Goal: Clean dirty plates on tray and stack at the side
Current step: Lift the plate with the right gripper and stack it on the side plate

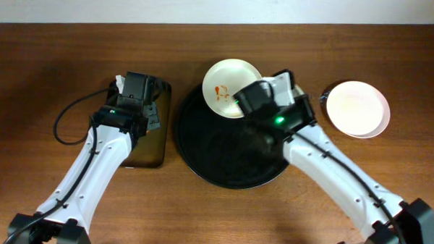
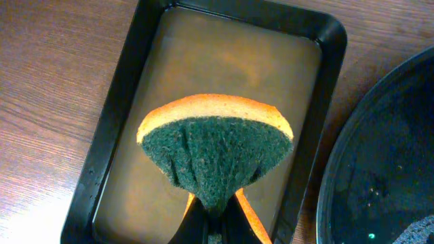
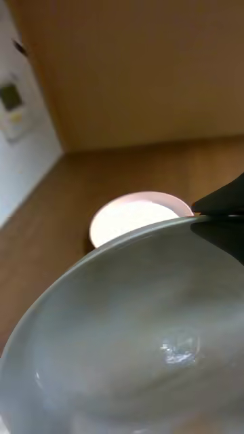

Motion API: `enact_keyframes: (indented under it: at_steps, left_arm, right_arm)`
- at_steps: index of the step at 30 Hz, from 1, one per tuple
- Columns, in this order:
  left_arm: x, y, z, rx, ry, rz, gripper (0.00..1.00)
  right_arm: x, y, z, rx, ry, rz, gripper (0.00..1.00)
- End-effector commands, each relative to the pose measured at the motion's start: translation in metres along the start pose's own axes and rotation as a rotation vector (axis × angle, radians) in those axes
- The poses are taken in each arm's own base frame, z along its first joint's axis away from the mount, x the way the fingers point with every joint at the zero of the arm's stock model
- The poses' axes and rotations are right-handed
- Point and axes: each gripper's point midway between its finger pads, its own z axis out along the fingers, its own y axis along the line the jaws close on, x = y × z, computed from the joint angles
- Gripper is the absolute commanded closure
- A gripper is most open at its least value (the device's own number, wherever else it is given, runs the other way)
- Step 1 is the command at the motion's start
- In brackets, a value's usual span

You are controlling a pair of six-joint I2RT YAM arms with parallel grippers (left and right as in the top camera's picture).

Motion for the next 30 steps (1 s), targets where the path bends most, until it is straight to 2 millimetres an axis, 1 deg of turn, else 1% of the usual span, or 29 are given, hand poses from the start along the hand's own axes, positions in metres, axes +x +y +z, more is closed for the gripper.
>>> enact_keyframes:
  at_steps: [1,4,6,7,8,10,12,14,15,16,17,18,19,21,22,23,24,25,26,28,29,30]
  left_arm:
    - [-0.007,0.001,-0.008,0.015,-0.027,-0.028,1.00]
    - [-0.007,0.002,-0.008,0.014,-0.026,-0.030,1.00]
    - [-0.008,0.003,-0.008,0.013,-0.027,-0.032,1.00]
    - [-0.007,0.003,-0.008,0.012,-0.026,-0.032,1.00]
    - [-0.008,0.003,-0.008,0.012,-0.026,-0.033,1.00]
    - [-0.008,0.003,-0.008,0.012,-0.026,-0.034,1.00]
    - [-0.008,0.004,-0.008,0.011,-0.026,-0.035,1.00]
    - [-0.008,0.004,-0.008,0.011,-0.026,-0.035,1.00]
    - [-0.008,0.004,-0.008,0.012,-0.025,-0.035,1.00]
    - [-0.007,0.004,-0.008,0.011,-0.025,-0.035,1.00]
    - [-0.007,0.004,-0.008,0.011,-0.025,-0.035,1.00]
    - [-0.007,0.004,-0.008,0.011,-0.025,-0.035,1.00]
    - [-0.007,0.004,-0.008,0.011,-0.024,-0.035,1.00]
    - [-0.007,0.004,-0.008,0.011,-0.024,-0.035,1.00]
    - [-0.007,0.004,-0.008,0.011,-0.024,-0.035,1.00]
    - [-0.007,0.003,-0.008,0.018,-0.021,-0.035,1.00]
    - [-0.006,0.001,-0.008,0.028,-0.018,-0.035,1.00]
    - [-0.006,0.001,-0.008,0.028,-0.018,-0.035,1.00]
    - [-0.006,0.001,-0.008,0.028,-0.018,-0.035,1.00]
    - [-0.006,0.001,-0.007,0.028,-0.018,-0.035,1.00]
    - [-0.006,0.001,-0.008,0.028,-0.018,-0.035,1.00]
    - [-0.006,0.001,-0.007,0.028,-0.017,-0.034,1.00]
  right_arm:
    - [-0.018,-0.017,-0.026,0.081,-0.093,0.029,0.96]
    - [-0.019,-0.016,-0.027,0.077,-0.098,0.045,0.96]
    - [-0.018,-0.014,-0.025,0.058,-0.091,0.107,0.96]
    - [-0.016,-0.008,-0.022,0.014,-0.074,0.118,0.96]
    - [-0.011,-0.002,-0.012,-0.075,-0.019,0.162,0.96]
    - [-0.003,-0.012,0.003,-0.153,0.079,0.251,0.96]
    - [0.007,-0.034,0.022,-0.235,0.202,0.393,0.96]
    - [0.024,-0.046,0.048,-0.366,0.326,0.538,0.96]
    - [0.039,-0.053,0.065,-0.441,0.413,0.670,0.96]
    - [0.050,-0.063,0.078,-0.487,0.462,0.777,0.96]
    - [0.059,-0.079,0.096,-0.528,0.483,0.896,0.96]
    - [0.064,-0.089,0.107,-0.552,0.486,0.969,0.96]
    - [0.071,-0.104,0.127,-0.574,0.483,1.068,0.96]
    - [0.092,-0.126,0.163,-0.518,0.487,1.163,0.96]
    - [0.099,-0.130,0.174,-0.499,0.491,1.185,0.96]
    - [0.111,-0.135,0.194,-0.471,0.500,1.219,0.96]
    - [0.118,-0.134,0.207,-0.459,0.514,1.232,0.96]
    - [0.127,-0.127,0.219,-0.456,0.543,1.235,0.96]
    - [0.136,-0.116,0.229,-0.454,0.586,1.225,0.96]
    - [0.162,-0.090,0.249,-0.421,0.696,1.187,0.96]
    - [0.172,-0.079,0.256,-0.417,0.738,1.170,0.96]
    - [0.177,-0.071,0.258,-0.425,0.763,1.157,0.96]
